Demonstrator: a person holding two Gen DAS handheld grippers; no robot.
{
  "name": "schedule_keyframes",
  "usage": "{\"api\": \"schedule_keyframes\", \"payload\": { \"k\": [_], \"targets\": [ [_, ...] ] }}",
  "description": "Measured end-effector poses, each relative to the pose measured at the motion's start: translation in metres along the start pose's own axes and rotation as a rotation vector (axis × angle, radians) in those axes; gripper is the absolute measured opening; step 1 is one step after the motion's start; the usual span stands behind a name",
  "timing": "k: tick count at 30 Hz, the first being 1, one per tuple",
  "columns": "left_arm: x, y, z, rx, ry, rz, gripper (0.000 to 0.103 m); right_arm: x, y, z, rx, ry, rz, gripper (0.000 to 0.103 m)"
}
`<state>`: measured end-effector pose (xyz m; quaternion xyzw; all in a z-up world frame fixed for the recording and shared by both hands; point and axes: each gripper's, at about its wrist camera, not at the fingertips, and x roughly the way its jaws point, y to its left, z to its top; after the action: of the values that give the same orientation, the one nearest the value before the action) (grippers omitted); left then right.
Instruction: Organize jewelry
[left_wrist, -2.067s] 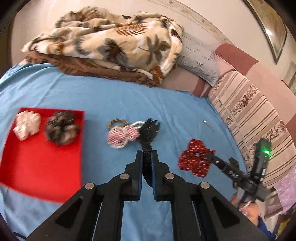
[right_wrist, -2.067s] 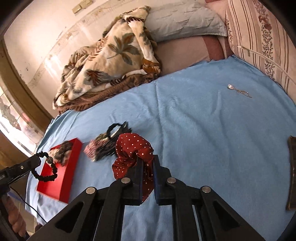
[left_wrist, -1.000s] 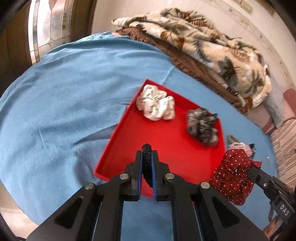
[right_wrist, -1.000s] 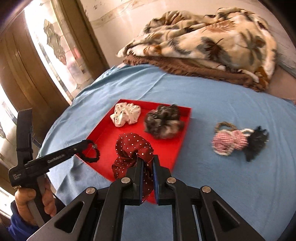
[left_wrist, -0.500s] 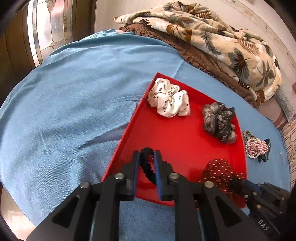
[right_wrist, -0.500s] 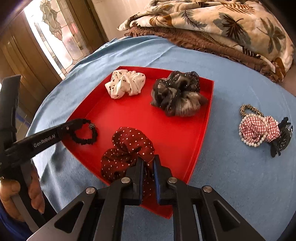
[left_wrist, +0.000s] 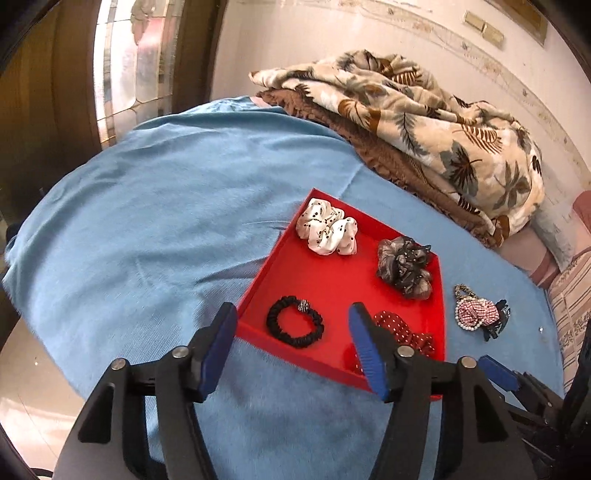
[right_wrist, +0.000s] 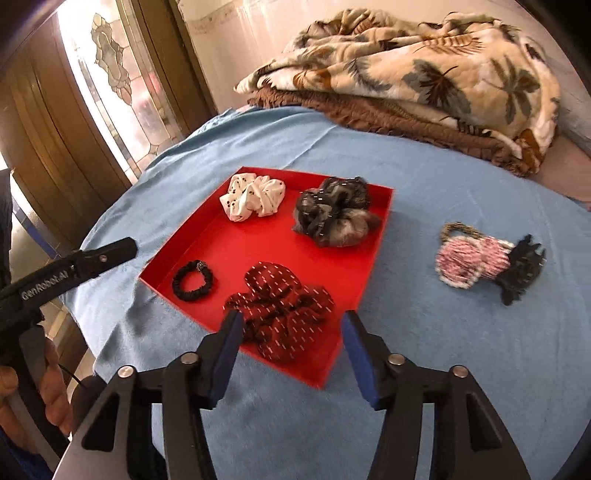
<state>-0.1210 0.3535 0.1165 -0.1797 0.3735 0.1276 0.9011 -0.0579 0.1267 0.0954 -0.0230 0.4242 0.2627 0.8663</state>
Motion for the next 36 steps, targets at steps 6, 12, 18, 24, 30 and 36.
{"api": "schedule_keyframes", "payload": {
  "k": [6,12,18,24,30,36],
  "targets": [
    [-0.016,-0.012,-0.012,0.030,-0.005,0.022,0.063,-0.025,-0.026,-0.025,0.064,-0.017,-0.041,0.064],
    [-0.025,-0.039,-0.023,0.101,0.000,0.011,0.063,-0.047,-0.063,-0.047,0.153,-0.033,-0.078,0.066],
    [-0.027,-0.071,-0.034,0.174,0.015,-0.001,0.064,-0.064,-0.099,-0.061,0.244,-0.054,-0.096,0.067],
    [-0.022,-0.097,-0.043,0.239,0.039,-0.008,0.064,-0.067,-0.127,-0.075,0.308,-0.052,-0.106,0.068],
    [-0.011,-0.118,-0.051,0.291,0.067,-0.009,0.064,-0.065,-0.156,-0.084,0.360,-0.045,-0.126,0.068],
    [0.005,-0.137,-0.057,0.330,0.101,-0.029,0.064,-0.062,-0.186,-0.089,0.399,-0.041,-0.159,0.068]
  ]
}}
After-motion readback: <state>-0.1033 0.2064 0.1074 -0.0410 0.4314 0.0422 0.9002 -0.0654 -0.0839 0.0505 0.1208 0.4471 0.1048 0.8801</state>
